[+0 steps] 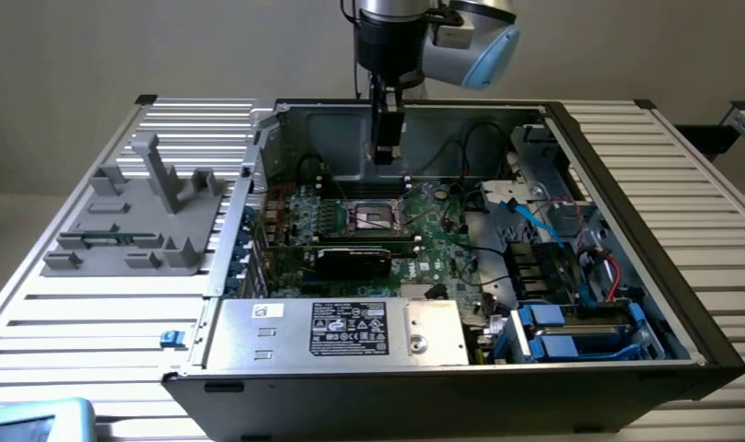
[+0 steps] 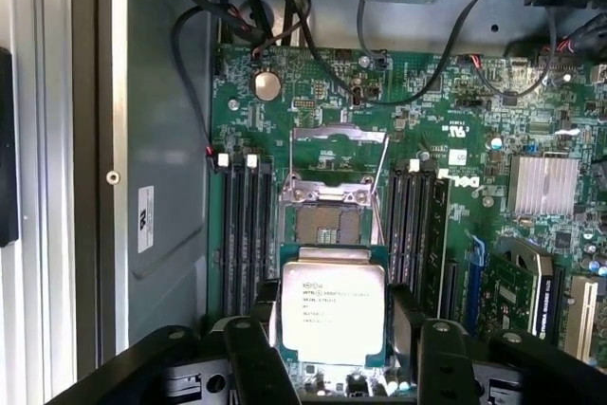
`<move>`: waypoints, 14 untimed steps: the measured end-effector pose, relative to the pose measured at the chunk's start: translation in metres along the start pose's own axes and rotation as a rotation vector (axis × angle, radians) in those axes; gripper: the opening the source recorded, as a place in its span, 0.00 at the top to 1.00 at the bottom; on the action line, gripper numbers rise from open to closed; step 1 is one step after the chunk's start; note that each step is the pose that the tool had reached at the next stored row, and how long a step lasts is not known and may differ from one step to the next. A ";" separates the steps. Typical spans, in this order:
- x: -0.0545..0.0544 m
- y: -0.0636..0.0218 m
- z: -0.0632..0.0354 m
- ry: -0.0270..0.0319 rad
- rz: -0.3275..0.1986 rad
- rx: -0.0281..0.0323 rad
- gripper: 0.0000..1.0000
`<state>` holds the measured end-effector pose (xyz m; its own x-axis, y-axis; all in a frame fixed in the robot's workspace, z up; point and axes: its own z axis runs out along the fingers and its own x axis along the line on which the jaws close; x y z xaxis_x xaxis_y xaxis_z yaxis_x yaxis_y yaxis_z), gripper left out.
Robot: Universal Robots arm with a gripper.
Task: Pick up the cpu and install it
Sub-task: 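Place the cpu into insertion slot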
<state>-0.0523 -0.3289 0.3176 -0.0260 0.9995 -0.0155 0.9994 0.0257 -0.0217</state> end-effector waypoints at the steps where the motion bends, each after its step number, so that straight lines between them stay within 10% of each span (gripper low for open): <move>1: 0.000 0.0000 0.0007 -0.0020 0.000 0.0000 0.45; 14: -0.006 -0.0004 0.0045 -0.0050 0.000 0.0001 0.45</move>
<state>-0.0526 -0.3346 0.3131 -0.0261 0.9995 -0.0205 0.9994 0.0256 -0.0218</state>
